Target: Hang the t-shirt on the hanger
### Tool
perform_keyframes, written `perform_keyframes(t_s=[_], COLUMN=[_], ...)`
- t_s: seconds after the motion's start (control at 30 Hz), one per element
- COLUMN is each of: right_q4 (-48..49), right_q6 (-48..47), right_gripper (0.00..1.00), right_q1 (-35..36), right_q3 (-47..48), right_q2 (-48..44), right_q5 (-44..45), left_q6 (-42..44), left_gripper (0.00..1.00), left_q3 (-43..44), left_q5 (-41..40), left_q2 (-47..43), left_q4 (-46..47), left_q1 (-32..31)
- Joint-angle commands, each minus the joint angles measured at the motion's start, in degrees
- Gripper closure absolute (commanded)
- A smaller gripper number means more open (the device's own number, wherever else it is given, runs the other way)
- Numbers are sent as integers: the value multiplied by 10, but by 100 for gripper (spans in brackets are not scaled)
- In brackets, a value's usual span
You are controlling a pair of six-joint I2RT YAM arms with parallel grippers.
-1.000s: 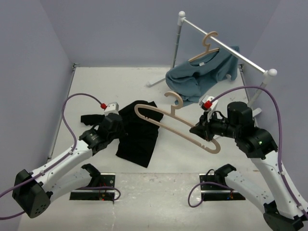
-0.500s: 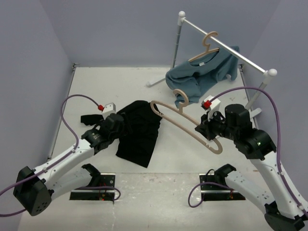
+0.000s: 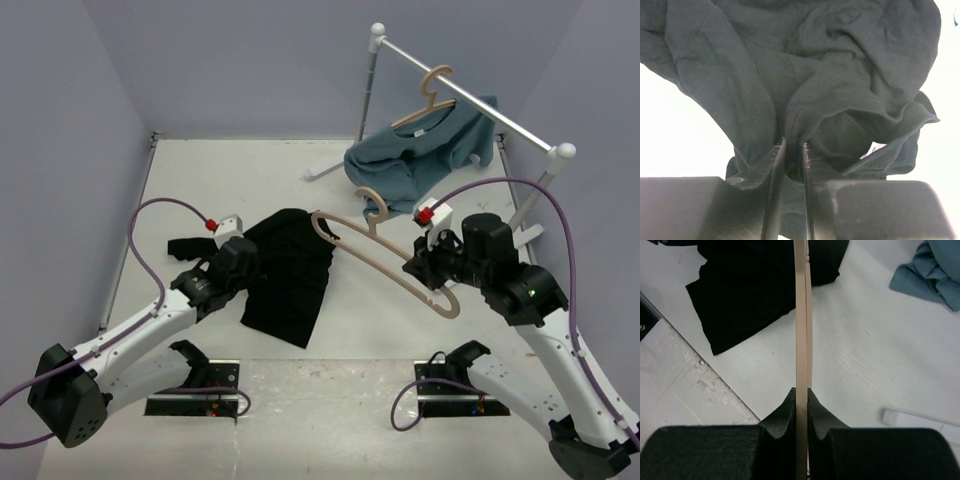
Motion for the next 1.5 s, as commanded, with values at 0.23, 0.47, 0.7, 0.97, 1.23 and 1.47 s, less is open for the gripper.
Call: perform_keyframes(t_s=[0.23, 0.47, 0.7, 0.97, 1.23, 1.47], right_q4=[27, 25, 13, -13, 60, 320], right_q6=[-231, -275, -283, -281, -242, -29], right_gripper=[100, 100, 100, 100, 100, 100], right_q1=[30, 56, 57, 58, 58, 105], right_q3=[47, 26, 24, 51, 52, -7], right_q2=[63, 73, 69, 126, 158, 191], right_q5=[-195, -197, -174, -157, -156, -31], left_q6=[20, 28, 39, 104, 155, 185], left_gripper=[100, 100, 100, 100, 100, 100], left_q3=[59, 72, 85, 110, 118, 176], left_q5=[-5, -5, -4, 8, 65, 129], left_q2=[-4, 4, 9, 18, -5, -24], left_q4=[-11, -18, -24, -20, 1, -9], left_q1=[1, 7, 14, 24, 23, 21])
